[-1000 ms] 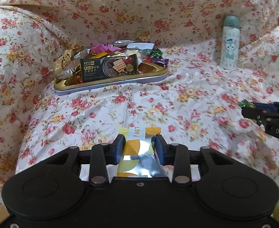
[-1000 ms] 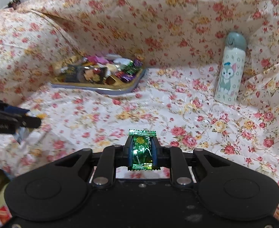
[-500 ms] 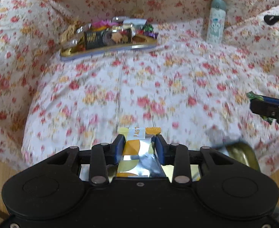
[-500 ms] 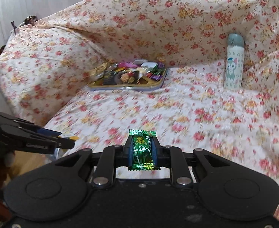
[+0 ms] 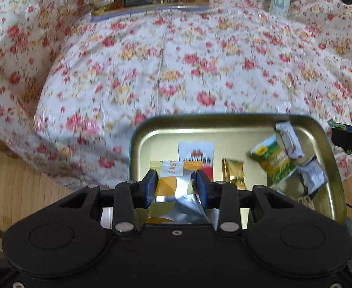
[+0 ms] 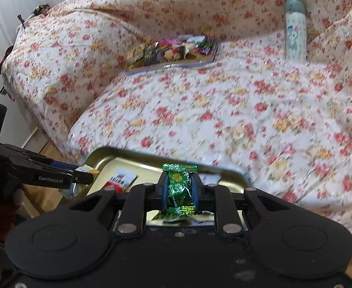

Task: Organize snacks
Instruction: 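Lower the yellow-white packet and green candy into the gold tray, then open both tools and lift them away from the tray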

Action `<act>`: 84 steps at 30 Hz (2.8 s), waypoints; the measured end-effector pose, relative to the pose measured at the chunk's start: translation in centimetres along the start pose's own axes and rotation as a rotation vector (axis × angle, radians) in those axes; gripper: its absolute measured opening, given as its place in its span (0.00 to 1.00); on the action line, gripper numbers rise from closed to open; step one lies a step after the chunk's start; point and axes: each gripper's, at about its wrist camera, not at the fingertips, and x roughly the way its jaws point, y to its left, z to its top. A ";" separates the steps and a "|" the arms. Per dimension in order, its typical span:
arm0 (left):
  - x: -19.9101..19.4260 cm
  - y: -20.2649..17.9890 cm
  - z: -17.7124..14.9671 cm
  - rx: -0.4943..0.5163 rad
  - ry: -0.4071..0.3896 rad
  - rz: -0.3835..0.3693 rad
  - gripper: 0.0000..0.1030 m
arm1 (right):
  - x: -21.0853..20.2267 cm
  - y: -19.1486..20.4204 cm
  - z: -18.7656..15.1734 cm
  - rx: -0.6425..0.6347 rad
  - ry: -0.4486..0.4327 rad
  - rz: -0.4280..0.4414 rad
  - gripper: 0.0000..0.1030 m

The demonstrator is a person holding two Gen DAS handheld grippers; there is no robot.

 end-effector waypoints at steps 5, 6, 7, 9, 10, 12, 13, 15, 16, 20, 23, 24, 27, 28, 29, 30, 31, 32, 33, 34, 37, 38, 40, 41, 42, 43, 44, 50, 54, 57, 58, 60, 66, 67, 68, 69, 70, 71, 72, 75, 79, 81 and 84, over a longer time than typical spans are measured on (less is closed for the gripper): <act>0.4 0.1 -1.1 -0.019 0.031 0.005 0.43 | 1.0 1.4 -0.6 -0.031 0.022 0.019 0.20; 0.5 0.2 -1.3 -0.023 0.039 0.009 0.42 | 1.2 1.7 -0.6 -0.037 0.026 0.022 0.20; 0.6 0.2 -1.5 -0.029 0.046 0.011 0.41 | 1.5 2.0 -0.6 -0.043 0.033 0.024 0.20; 0.8 0.3 -1.8 -0.045 0.061 0.007 0.41 | 2.0 2.5 -0.6 -0.052 0.044 0.030 0.20; 0.9 0.4 -1.9 -0.049 0.065 0.004 0.41 | 2.2 2.7 -0.6 -0.056 0.048 0.034 0.20; 1.0 0.4 -2.1 -0.050 0.070 0.005 0.41 | 2.7 2.9 -0.6 -0.059 0.059 0.042 0.20; 1.0 0.3 -2.1 -0.050 0.071 0.007 0.41 | 2.9 3.1 -0.6 -0.060 0.064 0.046 0.20; 1.0 0.3 -2.1 -0.046 0.070 0.007 0.41 | 3.3 3.4 -0.5 -0.067 0.071 0.048 0.20; 0.9 0.2 -2.1 -0.044 0.068 0.006 0.41 | 3.6 3.5 -0.5 -0.071 0.074 0.049 0.20; 0.9 0.1 -1.7 -0.045 0.055 0.016 0.41 | 5.0 3.9 -0.4 -0.086 0.103 0.030 0.20; 0.9 0.2 -1.4 -0.057 0.045 0.024 0.41 | 5.8 4.2 -0.5 -0.103 0.119 0.028 0.20; 0.9 0.2 -1.4 -0.063 0.045 0.023 0.41 | 6.0 4.3 -0.5 -0.108 0.123 0.027 0.20; 1.0 0.3 -1.4 -0.076 0.045 0.032 0.41 | 6.8 4.6 -0.5 -0.129 0.134 0.018 0.20; 1.0 0.3 -1.4 -0.076 0.045 0.037 0.41 | 6.9 4.7 -0.5 -0.137 0.135 0.016 0.20; 1.0 0.2 -1.4 -0.076 0.044 0.042 0.41 | 7.1 4.8 -0.5 -0.143 0.138 0.016 0.20; 1.0 0.2 -1.5 -0.075 0.040 0.046 0.41 | 7.2 4.9 -0.5 -0.150 0.140 0.013 0.20; 0.9 0.1 -1.5 -0.074 0.038 0.048 0.41 | 7.3 5.0 -0.5 -0.155 0.140 0.010 0.20; 0.9 0.1 -1.6 -0.073 0.037 0.051 0.41 | 7.3 5.1 -0.6 -0.160 0.139 0.007 0.20; 0.9 0.1 -1.6 -0.074 0.034 0.054 0.41 | 7.4 5.1 -0.6 -0.163 0.137 0.005 0.20; 0.9 0.0 -1.6 -0.075 0.033 0.055 0.41 | 7.4 5.2 -0.6 -0.165 0.136 0.001 0.20; 0.8 0.0 -1.6 -0.080 0.032 0.051 0.41 | 7.4 5.3 -0.6 -0.165 0.134 -0.002 0.20; 0.8 -0.1 -1.6 -0.078 0.030 0.051 0.41 | 7.4 5.4 -0.6 -0.165 0.132 -0.004 0.20; 0.7 -0.2 -1.6 -0.075 0.024 0.054 0.41 | 7.5 5.5 -0.6 -0.171 0.129 -0.010 0.20; 0.6 -0.2 -1.7 -0.074 0.020 0.056 0.41 | 7.5 5.4 -0.6 -0.173 0.130 -0.011 0.20; 0.5 -0.2 -1.7 -0.073 0.017 0.059 0.41 | 7.5 5.4 -0.6 -0.174 0.132 -0.011 0.21; 0.4 -0.2 -1.7 -0.072 0.012 0.061 0.41 | 7.6 5.4 -0.6 -0.175 0.133 -0.010 0.21; 0.4 -0.3 -1.7 -0.072 0.009 0.063 0.41 | 7.6 5.4 -0.5 -0.175 0.133 -0.008 0.21; 0.1 -0.2 -2.0 -0.075 -0.007 0.072 0.41 | 7.6 5.6 -0.6 -0.177 0.126 0.004 0.21; -0.2 -0.2 -2.3 -0.077 -0.018 0.080 0.42 | 7.0 5.7 -0.5 -0.181 0.105 0.005 0.23; -0.5 -0.3 -2.3 -0.083 -0.034 0.081 0.42 | 6.1 5.7 -0.4 -0.174 0.081 0.003 0.24; -0.6 -0.4 -2.3 -0.084 -0.041 0.083 0.42 | 5.6 5.7 -0.4 -0.170 0.070 0.001 0.25; -1.0 -0.6 -2.4 -0.083 -0.063 0.090 0.43 | 4.8 5.7 -0.3 -0.159 0.048 -0.009 0.29; -2.3 -1.8 -2.9 -0.060 -0.143 0.086 0.47 | 1.7 5.3 -0.6 -0.117 -0.025 -0.069 0.42; -2.6 -2.1 -3.0 -0.053 -0.160 0.090 0.51 | 1.2 5.2 -0.7 -0.108 -0.035 -0.080 0.44; -2.8 -2.4 -3.1 -0.048 -0.175 0.093 0.57 | 0.7 5.0 -0.9 -0.100 -0.044 -0.090 0.46; -3.1 -2.7 -3.3 -0.043 -0.195 0.097 0.59 | 0.2 4.9 -1.0 -0.092 -0.052 -0.100 0.52; -3.4 -3.0 -3.4 -0.038 -0.214 0.102 0.60 | -0.4 4.8 -1.3 -0.082 -0.061 -0.110 0.56; -3.6 -3.4 -3.6 -0.032 -0.229 0.107 0.60 | -0.9 4.7 -1.5 -0.076 -0.069 -0.118 0.56; -3.9 -3.7 -3.7 -0.028 -0.241 0.110 0.60 | -1.3 4.7 -1.7 -0.070 -0.077 -0.128 0.56; -4.4 -4.3 -4.0 -0.027 -0.265 0.110 0.63 | -2.7 4.5 -2.4 -0.060 -0.097 -0.155 0.64; -5.1 -5.1 -4.5 -0.030 -0.291 0.108 0.64 | -4.2 4.3 -3.3 -0.045 -0.116 -0.175 0.73; -5.5 -5.3 -4.9 -0.031 -0.301 0.101 0.65 | -4.9 4.3 -3.7 -0.041 -0.124 -0.185 0.75; -6.0 -5.6 -5.3 -0.035 -0.311 0.089 0.67 | -5.7 4.3 -4.4 -0.034 -0.139 -0.197 0.81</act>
